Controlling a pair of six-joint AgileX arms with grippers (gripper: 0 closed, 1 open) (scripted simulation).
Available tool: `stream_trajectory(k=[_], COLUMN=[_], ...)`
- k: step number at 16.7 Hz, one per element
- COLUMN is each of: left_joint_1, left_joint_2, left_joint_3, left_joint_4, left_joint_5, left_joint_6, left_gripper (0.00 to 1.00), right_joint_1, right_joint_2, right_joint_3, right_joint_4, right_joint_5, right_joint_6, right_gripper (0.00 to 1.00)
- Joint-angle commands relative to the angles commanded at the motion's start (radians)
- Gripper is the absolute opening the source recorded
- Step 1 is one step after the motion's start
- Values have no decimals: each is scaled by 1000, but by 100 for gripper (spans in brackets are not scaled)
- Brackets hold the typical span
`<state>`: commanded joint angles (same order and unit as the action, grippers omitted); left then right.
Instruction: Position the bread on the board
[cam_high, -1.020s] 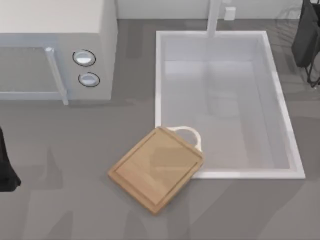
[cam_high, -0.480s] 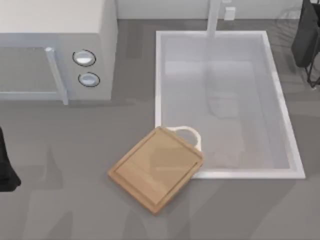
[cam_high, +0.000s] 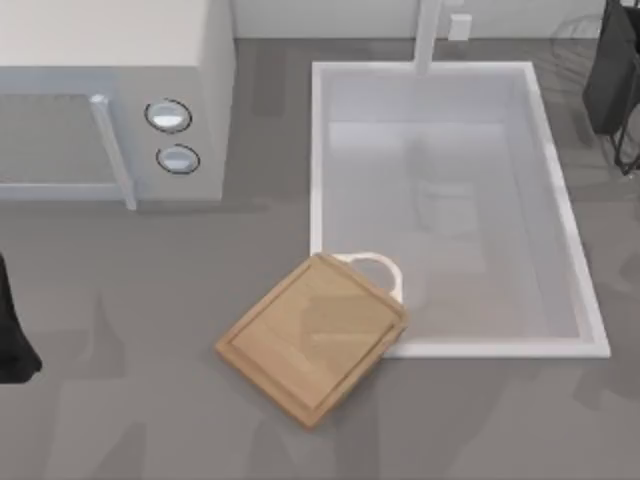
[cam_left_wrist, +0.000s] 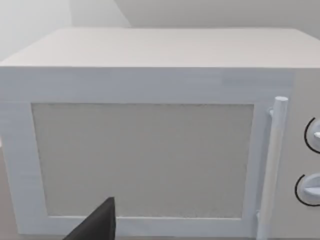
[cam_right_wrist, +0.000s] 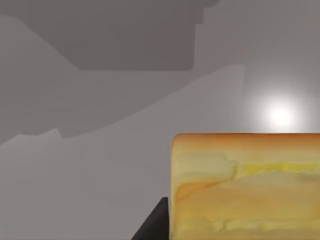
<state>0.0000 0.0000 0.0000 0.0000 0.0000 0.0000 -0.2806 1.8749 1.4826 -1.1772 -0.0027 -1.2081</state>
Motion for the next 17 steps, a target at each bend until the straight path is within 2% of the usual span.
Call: stream_trajectory(k=[5, 8, 11, 17], left_joint_1=[0, 0, 0, 0], left_joint_2=[0, 0, 0, 0], left_joint_3=[0, 0, 0, 0], left_joint_4=[0, 0, 0, 0], left_joint_5=[0, 0, 0, 0], left_joint_6=[0, 0, 0, 0], left_gripper=[100, 100, 100, 100], right_joint_1=[15, 113, 293, 766], right_joint_2=[13, 69, 157, 355], right_joint_3=[9, 80, 190, 434], right_joint_4=[-1, -20, -48, -109], right_joint_5=[0, 1, 2, -1], right_joint_6=[7, 42, 107, 286], right_gripper=[0, 0, 0, 0])
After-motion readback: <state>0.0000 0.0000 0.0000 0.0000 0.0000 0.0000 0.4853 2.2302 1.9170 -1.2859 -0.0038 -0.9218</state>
